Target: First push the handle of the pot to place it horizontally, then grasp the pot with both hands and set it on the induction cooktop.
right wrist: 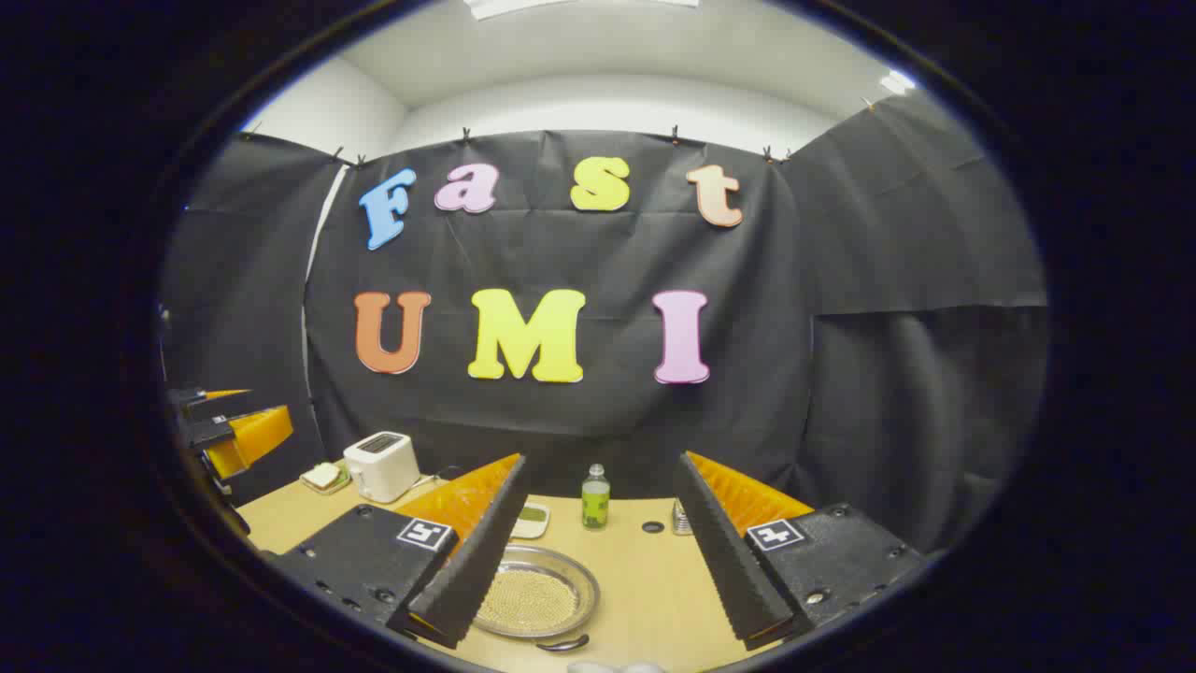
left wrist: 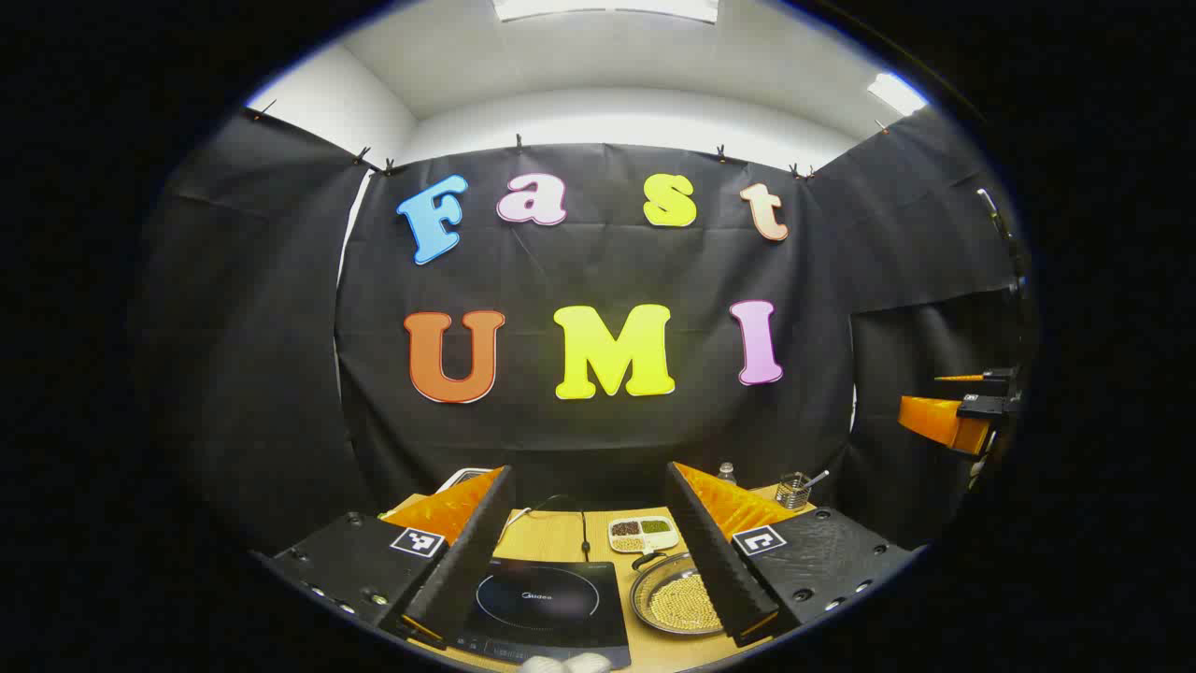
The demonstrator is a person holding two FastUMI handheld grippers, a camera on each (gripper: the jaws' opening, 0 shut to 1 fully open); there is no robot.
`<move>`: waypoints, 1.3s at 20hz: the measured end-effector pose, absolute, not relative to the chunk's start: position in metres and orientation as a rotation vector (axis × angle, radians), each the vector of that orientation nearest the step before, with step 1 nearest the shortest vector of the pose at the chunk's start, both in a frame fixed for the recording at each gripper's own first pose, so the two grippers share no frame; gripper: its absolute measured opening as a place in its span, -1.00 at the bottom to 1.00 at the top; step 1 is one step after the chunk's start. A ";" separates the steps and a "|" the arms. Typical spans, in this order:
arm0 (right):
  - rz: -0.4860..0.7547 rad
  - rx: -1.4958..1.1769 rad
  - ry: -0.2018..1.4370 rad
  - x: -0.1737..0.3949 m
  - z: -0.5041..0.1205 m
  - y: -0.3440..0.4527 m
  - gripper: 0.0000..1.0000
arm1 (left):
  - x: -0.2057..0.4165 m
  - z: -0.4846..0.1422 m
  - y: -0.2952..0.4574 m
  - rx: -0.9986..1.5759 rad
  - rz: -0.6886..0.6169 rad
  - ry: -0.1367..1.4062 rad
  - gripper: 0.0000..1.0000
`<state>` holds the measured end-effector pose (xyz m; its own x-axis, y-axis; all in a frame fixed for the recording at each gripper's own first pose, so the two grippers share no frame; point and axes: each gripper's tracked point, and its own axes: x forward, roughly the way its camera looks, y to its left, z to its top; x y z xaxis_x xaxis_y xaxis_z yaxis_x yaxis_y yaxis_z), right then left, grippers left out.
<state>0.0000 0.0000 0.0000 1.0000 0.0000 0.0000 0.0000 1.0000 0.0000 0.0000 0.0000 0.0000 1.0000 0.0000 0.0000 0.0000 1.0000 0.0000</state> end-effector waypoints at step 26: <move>0.035 0.002 0.061 0.011 -0.013 0.019 -0.27 | -0.001 -0.005 0.014 0.018 0.016 0.005 0.92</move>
<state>0.0106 0.0186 -0.0127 0.9976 0.0348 -0.0607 -0.0346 0.9994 0.0035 -0.0009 0.0138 -0.0054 0.9999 0.0156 -0.0047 -0.0155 0.9997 0.0179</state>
